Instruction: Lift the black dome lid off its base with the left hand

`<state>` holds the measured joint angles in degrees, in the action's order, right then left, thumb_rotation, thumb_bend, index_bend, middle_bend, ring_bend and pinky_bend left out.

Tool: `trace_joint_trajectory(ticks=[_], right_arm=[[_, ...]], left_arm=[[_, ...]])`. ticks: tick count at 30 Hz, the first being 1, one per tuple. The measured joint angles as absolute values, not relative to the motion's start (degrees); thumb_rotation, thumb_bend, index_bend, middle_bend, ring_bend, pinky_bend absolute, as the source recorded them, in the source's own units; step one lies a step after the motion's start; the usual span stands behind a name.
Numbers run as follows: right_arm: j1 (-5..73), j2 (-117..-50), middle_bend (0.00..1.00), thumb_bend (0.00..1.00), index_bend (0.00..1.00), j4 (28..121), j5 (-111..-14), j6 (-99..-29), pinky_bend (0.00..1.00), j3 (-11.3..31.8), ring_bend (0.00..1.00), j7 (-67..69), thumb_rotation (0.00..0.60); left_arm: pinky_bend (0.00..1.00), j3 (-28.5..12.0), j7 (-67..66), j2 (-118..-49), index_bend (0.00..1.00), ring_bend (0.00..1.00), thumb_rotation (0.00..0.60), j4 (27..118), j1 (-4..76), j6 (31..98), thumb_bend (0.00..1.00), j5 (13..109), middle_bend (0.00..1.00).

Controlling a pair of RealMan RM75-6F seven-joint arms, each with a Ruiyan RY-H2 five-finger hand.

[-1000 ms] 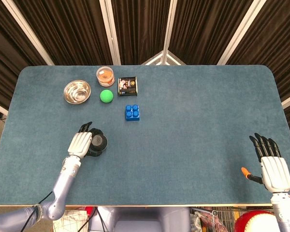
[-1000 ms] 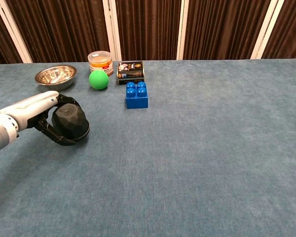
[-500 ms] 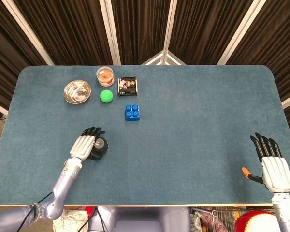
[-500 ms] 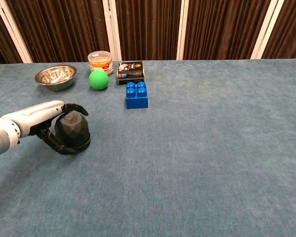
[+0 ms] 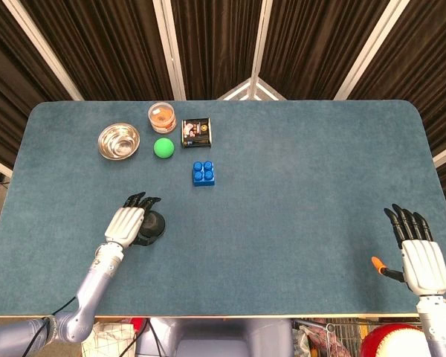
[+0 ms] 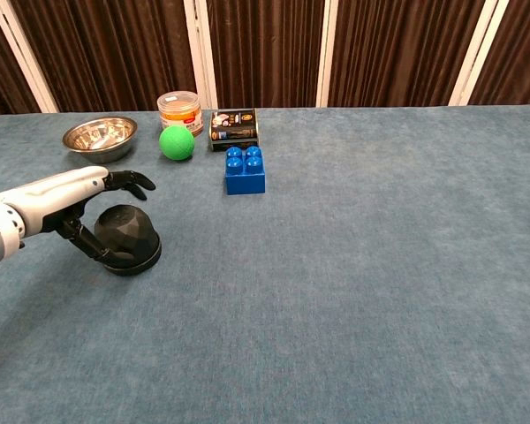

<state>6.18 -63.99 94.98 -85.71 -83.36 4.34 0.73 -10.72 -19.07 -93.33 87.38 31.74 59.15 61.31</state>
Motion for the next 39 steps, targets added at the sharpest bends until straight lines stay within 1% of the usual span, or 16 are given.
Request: trace_joint_trajectory(ticks=[6,14,17,22,27,39], right_arm=[[6.19,-64.19,0.0,0.23,0.0,94.75,-85.81,-83.3,0.0,4.19,0.0,0.78,0.6],[5.84,-64.01,0.0,0.23,0.0,95.01,-86.25,-83.96,0.0,4.02,0.0,0.89,0.6],[5.79,-63.98,0.0,0.23,0.0,94.93,-86.26,-83.99,0.0,3.98,0.0,0.99,0.6],[5.92,-64.05,0.0,0.23,0.0,94.94,-86.35,-83.77,0.0,3.96,0.0,1.22,0.6],[5.89,-64.14,0.0,0.23,0.0,95.05,-86.52,-84.0,0.0,3.98,0.0,1.18,0.6],[5.93,-63.83,0.0,0.23,0.0,95.36,-86.63,-84.13,0.0,4.11,0.0,1.45,0.6]], left_arm=[[0.0,-10.4,-20.93,-93.92,0.17,0.0,0.6,87.58,31.62,61.46,0.31,61.38,0.29],[0.0,-9.96,-23.89,-94.88,0.18,0.0,0.6,87.66,31.59,63.81,0.31,60.99,0.3],[0.0,-9.9,-24.89,-95.11,0.22,0.0,0.6,87.6,31.69,63.95,0.32,60.1,0.33],[0.0,-9.86,-26.08,-95.57,0.34,0.0,0.6,87.59,31.91,64.78,0.41,59.97,0.39],[0.0,-10.2,-25.48,-95.9,0.42,0.0,0.6,88.35,31.92,66.25,0.43,61.23,0.43],[0.0,-12.48,-26.94,-94.12,0.42,0.0,0.6,96.67,32.55,69.79,0.43,63.65,0.43]])
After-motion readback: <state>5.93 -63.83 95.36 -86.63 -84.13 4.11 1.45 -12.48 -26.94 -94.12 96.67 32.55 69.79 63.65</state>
